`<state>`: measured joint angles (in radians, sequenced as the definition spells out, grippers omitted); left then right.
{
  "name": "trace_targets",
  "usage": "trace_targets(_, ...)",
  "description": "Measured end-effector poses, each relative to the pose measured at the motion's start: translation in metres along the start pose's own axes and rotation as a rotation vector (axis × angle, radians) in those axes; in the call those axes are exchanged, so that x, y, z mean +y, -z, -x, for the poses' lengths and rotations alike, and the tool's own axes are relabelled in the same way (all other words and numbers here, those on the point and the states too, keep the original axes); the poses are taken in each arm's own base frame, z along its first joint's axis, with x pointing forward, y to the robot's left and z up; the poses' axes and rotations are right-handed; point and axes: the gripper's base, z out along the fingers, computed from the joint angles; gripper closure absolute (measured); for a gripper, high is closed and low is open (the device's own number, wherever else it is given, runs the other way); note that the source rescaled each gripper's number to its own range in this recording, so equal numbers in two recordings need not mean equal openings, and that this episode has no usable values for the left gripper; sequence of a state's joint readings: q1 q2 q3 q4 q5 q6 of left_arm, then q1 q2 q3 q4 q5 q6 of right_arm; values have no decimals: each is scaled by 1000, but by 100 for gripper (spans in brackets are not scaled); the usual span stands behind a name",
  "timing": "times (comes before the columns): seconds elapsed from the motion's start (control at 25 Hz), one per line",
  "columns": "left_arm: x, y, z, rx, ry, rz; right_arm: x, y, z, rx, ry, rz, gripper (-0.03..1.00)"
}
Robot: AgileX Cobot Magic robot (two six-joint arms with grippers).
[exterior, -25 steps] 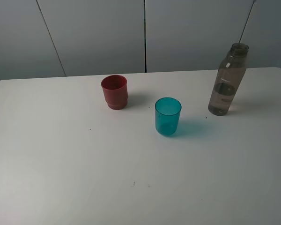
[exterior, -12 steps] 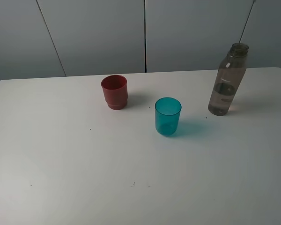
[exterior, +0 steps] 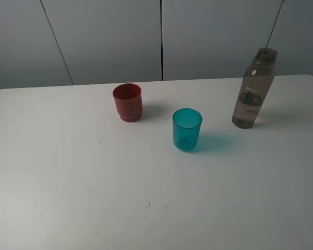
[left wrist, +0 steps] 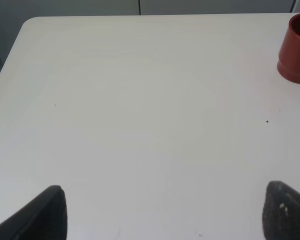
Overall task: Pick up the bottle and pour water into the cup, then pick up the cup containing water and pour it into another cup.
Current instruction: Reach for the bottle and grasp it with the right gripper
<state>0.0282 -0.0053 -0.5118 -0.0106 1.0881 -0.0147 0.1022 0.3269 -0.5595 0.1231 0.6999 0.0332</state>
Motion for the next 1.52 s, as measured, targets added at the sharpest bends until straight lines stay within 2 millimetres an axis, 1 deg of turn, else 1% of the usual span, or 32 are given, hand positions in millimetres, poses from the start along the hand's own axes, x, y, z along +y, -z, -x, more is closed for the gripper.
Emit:
trace_targets(0.12,0,0,0,0,0,0,-2,-30,7,41,-19,-8,0)
trace_targets(0.24,0,0,0,0,0,0,-6,-62,0,114,-33,-25,0)
trace_targets(0.4,0,0,0,0,0,0,-11,-99,-22,210,-34,-40,0)
trace_targets(0.56,0,0,0,0,2,0,-4,-130,-49,228,-30,4,0)
trace_targets(0.72,0,0,0,0,2,0,-3,-155,-64,221,-17,-3,0)
trace_targets(1.0,0,0,0,0,2,0,-9,-195,-90,280,11,-50,0)
trace_targets(1.12,0,0,0,0,2,0,-10,-208,-100,280,44,-53,0)
trace_targets(1.24,0,0,0,0,2,0,-12,-218,-107,260,66,-53,0)
trace_targets(1.44,0,0,0,0,2,0,-14,-232,-112,174,83,-58,0)
trace_targets(1.52,0,0,0,0,2,0,-15,-237,-119,174,88,-63,0)
